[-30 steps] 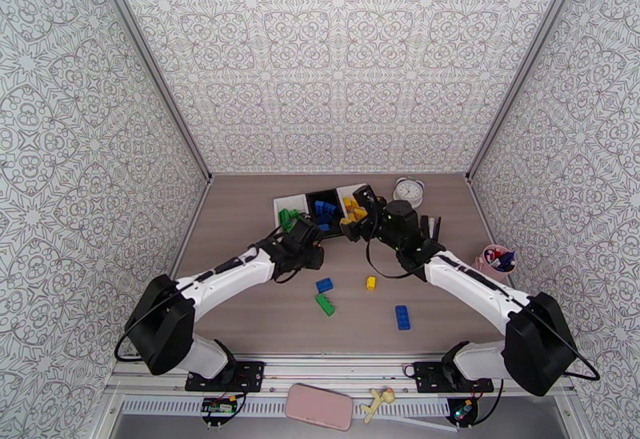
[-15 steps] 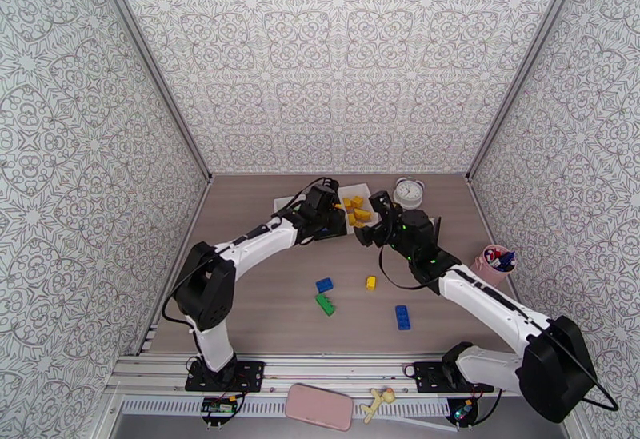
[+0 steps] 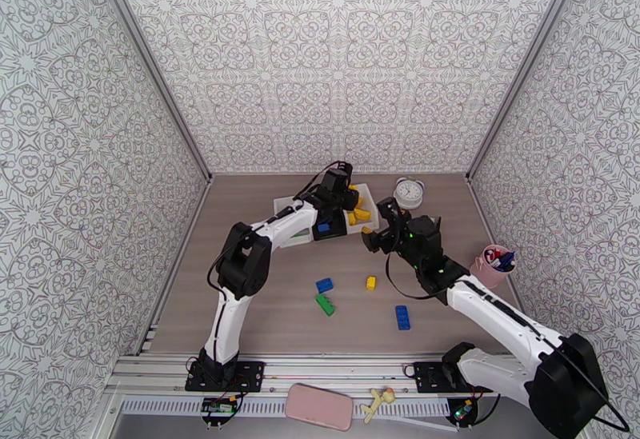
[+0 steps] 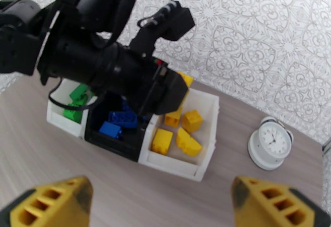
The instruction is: Sort the legos into containers by color
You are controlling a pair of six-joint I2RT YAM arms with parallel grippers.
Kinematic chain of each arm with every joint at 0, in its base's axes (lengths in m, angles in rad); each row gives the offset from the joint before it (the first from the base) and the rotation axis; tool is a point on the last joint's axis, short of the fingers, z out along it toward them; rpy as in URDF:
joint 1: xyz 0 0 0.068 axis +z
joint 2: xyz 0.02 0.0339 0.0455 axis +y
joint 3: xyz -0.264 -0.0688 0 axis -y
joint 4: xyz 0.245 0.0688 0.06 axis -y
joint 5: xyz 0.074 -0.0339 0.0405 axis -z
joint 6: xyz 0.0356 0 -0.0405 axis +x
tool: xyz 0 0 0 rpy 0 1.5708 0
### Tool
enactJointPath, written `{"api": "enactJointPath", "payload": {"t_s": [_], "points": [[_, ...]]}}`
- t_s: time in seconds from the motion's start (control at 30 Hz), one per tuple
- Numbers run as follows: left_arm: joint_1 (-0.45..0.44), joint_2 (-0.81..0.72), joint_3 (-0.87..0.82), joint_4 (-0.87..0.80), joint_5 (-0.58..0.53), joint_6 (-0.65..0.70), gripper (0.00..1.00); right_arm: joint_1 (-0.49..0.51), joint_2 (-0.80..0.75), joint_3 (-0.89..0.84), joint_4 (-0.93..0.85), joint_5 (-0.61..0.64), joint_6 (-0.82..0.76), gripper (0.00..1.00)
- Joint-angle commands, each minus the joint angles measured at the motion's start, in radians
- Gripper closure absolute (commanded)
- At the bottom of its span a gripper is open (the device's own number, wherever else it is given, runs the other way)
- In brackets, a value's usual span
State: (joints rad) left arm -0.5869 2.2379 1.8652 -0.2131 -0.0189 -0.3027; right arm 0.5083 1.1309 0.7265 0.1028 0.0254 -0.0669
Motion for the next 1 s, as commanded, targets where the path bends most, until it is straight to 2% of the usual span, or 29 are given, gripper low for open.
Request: {"api": "enactJointPath", "payload": {"t_s": [0.0, 0.2, 0.4, 0.6, 0.67, 0.97], "points": [[0.018, 0.058, 0.074, -0.020, 0.027, -0.004, 0.65, -0.008, -0.024, -0.012, -0.023, 0.028, 0.016, 0.08], [0.022, 0.105, 0.134, -0.049, 0.034, 0.013, 0.57, -0.010, -0.041, -0.010, -0.043, 0.049, 0.016, 0.08], [0.022, 0.050, 0.112, -0.042, 0.061, 0.026, 0.32, -0.012, -0.058, -0.007, -0.065, 0.089, 0.033, 0.08], [0.014, -0.113, -0.047, 0.024, 0.075, 0.055, 0.08, -0.014, -0.086, 0.004, -0.157, 0.137, 0.061, 0.07], [0.012, -0.176, -0.126, 0.059, 0.085, 0.070, 0.01, -0.014, -0.097, 0.013, -0.219, 0.161, 0.086, 0.01], [-0.041, -0.514, -0.607, 0.327, 0.127, 0.279, 0.00, -0.017, -0.196, -0.022, -0.468, 0.210, 0.325, 0.00]]}}
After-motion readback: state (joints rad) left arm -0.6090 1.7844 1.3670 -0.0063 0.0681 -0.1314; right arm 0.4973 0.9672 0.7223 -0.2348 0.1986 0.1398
